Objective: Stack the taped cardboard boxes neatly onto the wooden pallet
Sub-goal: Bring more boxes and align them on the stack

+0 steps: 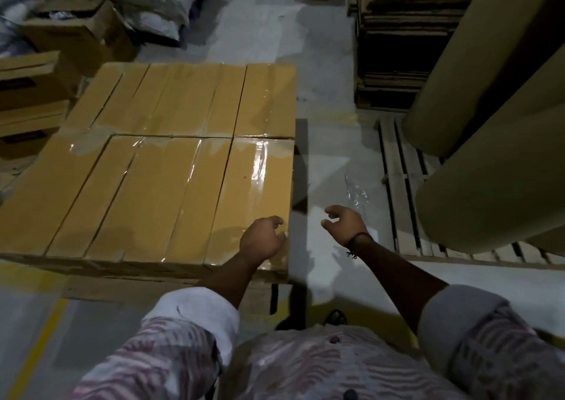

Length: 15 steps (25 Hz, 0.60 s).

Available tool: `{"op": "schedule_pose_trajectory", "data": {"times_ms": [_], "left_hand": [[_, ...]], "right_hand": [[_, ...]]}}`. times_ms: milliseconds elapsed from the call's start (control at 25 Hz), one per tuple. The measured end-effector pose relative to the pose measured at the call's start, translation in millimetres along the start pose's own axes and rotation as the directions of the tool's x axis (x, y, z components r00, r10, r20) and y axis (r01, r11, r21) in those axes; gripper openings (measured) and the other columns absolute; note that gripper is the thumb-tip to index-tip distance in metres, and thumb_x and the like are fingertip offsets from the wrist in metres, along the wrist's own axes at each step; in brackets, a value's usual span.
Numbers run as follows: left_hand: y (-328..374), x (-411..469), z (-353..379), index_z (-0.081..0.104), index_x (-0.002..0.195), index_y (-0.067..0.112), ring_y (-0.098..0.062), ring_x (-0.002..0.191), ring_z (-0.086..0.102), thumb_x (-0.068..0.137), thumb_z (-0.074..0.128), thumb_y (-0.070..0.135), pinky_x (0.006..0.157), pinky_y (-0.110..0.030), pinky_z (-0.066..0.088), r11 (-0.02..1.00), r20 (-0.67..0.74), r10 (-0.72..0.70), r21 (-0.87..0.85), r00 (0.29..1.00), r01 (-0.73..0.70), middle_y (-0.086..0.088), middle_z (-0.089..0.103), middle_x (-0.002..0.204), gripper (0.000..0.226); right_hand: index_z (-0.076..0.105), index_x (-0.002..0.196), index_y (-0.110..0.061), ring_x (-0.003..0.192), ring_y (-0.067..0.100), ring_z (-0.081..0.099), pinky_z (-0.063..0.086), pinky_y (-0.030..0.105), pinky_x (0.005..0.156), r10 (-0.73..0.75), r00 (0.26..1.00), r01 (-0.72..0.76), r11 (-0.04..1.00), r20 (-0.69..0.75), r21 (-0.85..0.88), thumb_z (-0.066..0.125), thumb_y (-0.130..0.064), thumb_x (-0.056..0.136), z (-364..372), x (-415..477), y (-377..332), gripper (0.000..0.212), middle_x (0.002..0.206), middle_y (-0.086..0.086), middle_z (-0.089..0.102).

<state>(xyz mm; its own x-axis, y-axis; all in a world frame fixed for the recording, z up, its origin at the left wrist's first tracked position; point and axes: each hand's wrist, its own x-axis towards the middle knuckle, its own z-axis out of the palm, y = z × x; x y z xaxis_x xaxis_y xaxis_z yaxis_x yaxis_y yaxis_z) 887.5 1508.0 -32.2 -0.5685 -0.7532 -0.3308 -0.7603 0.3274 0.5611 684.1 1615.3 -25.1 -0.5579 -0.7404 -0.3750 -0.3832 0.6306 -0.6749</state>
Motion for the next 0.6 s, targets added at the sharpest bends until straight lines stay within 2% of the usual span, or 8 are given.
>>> {"op": "schedule_pose_trajectory", "data": {"times_ms": [120, 240, 320, 400, 480, 600], "left_hand": [[39, 35, 7, 0.065, 0.133, 0.027, -0.021, 0.113, 0.066, 0.094, 0.068, 0.039, 0.088, -0.028, 0.052, 0.999, -0.037, -0.024, -0.037, 0.999, 0.022, 0.001, 0.07, 0.127, 0.041], [57, 62, 8, 0.067, 0.13, 0.028, -0.021, 0.114, 0.066, 0.093, 0.069, 0.039, 0.088, -0.027, 0.05, 0.994, -0.053, -0.088, -0.077, 0.995, 0.084, 0.002, 0.071, 0.126, 0.039], [56, 83, 7, 0.068, 0.128, 0.028, -0.02, 0.111, 0.067, 0.093, 0.07, 0.038, 0.087, -0.026, 0.051, 0.991, -0.037, -0.116, -0.068, 0.993, 0.114, 0.003, 0.072, 0.123, 0.037], [52, 108, 5, 0.069, 0.125, 0.027, -0.021, 0.111, 0.067, 0.092, 0.07, 0.036, 0.089, -0.028, 0.052, 0.989, -0.035, -0.139, -0.065, 0.99, 0.137, 0.002, 0.073, 0.12, 0.034], [48, 142, 3, 0.069, 0.123, 0.028, -0.022, 0.113, 0.067, 0.091, 0.069, 0.037, 0.094, -0.032, 0.054, 0.983, -0.033, -0.178, -0.053, 0.983, 0.176, 0.003, 0.073, 0.12, 0.034], [42, 211, -2, 0.07, 0.12, 0.028, -0.024, 0.111, 0.068, 0.09, 0.066, 0.036, 0.094, -0.035, 0.054, 0.976, -0.01, -0.214, -0.05, 0.977, 0.213, 0.001, 0.073, 0.12, 0.031]], "right_hand": [[0.068, 0.123, -0.005, 0.111, 0.025, 0.065, 0.046, 0.03, 0.101, -0.037, 0.999, 0.037, 0.999, -0.006, 0.003, 0.075, -0.015, 0.086, -41, 44, -3, 0.038, 0.119, 0.012, 0.07], [0.069, 0.12, -0.005, 0.097, 0.018, 0.064, 0.049, 0.031, 0.099, -0.001, 1.0, 0.0, 0.999, 0.024, 0.043, 0.075, -0.013, 0.085, -61, 84, -9, 0.036, 0.113, 0.012, 0.071], [0.07, 0.118, -0.008, 0.088, 0.016, 0.062, 0.054, 0.037, 0.096, 0.015, 0.998, -0.019, 0.998, 0.066, 0.056, 0.075, -0.02, 0.082, -62, 112, -13, 0.038, 0.104, 0.01, 0.072], [0.07, 0.119, -0.011, 0.083, 0.021, 0.062, 0.056, 0.039, 0.091, 0.001, 0.995, -0.005, 0.999, 0.104, 0.038, 0.066, -0.035, 0.073, -60, 140, -20, 0.052, 0.101, 0.01, 0.071], [0.069, 0.121, -0.013, 0.084, 0.024, 0.062, 0.057, 0.043, 0.091, 0.007, 0.989, -0.006, 1.0, 0.148, -0.008, 0.061, -0.038, 0.075, -59, 173, -30, 0.053, 0.108, 0.012, 0.072], [0.069, 0.122, -0.013, 0.091, 0.027, 0.067, 0.057, 0.046, 0.092, 0.011, 0.98, -0.002, 0.999, 0.197, -0.047, 0.068, -0.025, 0.086, -61, 232, -52, 0.038, 0.113, 0.012, 0.071]]}}
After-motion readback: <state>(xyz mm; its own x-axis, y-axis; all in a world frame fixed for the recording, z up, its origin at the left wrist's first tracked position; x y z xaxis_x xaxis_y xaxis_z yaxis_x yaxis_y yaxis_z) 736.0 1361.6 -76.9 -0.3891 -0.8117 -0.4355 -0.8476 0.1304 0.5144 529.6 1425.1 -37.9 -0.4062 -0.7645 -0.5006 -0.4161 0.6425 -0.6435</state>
